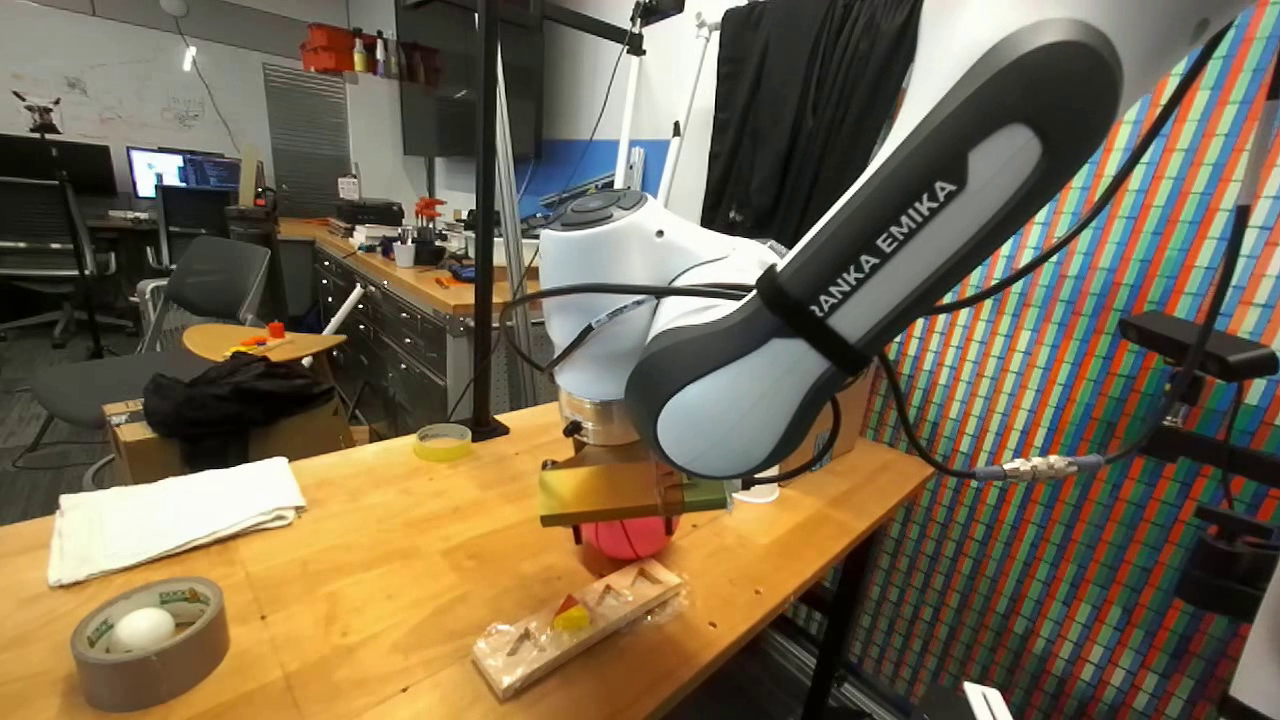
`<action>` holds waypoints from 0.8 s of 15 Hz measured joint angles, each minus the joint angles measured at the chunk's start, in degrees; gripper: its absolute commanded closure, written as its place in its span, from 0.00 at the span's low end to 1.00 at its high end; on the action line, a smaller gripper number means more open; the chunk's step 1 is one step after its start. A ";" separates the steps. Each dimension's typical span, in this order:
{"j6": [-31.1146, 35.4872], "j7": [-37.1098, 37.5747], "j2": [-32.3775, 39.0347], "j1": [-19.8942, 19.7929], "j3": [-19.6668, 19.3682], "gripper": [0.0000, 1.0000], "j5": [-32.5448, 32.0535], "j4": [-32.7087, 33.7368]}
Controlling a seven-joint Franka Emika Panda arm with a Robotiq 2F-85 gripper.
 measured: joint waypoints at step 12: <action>1.48 3.13 3.95 -0.05 -0.18 0.00 -4.20 3.75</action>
